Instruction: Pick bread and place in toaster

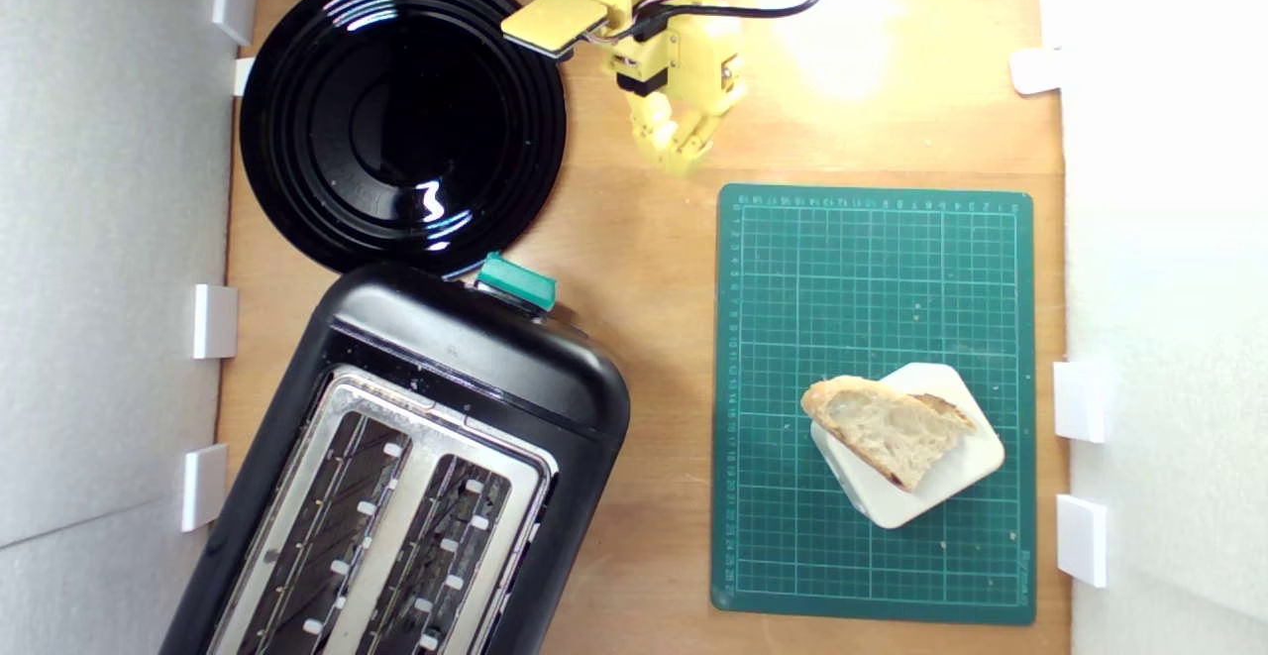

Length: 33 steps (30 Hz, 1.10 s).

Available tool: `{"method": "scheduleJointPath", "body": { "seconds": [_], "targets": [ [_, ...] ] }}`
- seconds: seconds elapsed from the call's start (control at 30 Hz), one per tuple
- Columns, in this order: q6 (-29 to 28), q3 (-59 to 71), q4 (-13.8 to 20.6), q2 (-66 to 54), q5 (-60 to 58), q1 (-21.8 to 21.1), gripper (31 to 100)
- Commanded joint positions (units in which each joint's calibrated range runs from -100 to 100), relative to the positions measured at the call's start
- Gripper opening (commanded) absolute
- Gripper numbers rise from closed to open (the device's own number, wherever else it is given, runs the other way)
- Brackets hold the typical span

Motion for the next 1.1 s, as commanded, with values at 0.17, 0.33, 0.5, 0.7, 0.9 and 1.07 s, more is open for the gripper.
{"method": "scheduleJointPath", "body": {
  "seconds": [0.17, 0.33, 0.5, 0.7, 0.9, 1.07],
  "targets": [
    [-1.09, -2.59, -0.16, 6.61, -10.61, 1.19, 31.9],
    [-1.46, -5.14, -1.15, 12.93, -19.82, 2.48, 31.9],
    [-1.4, -5.95, -5.05, 22.83, -31.68, 2.96, 31.9],
    [-1.4, -5.95, -9.86, 36.31, -49.09, 2.32, 32.0],
    [-1.4, -5.86, -14.21, 47.96, -65.9, 1.91, 32.1],
    [-1.98, -5.68, -16.29, 55.53, -76.99, -1.79, 32.1]
  ]
}}
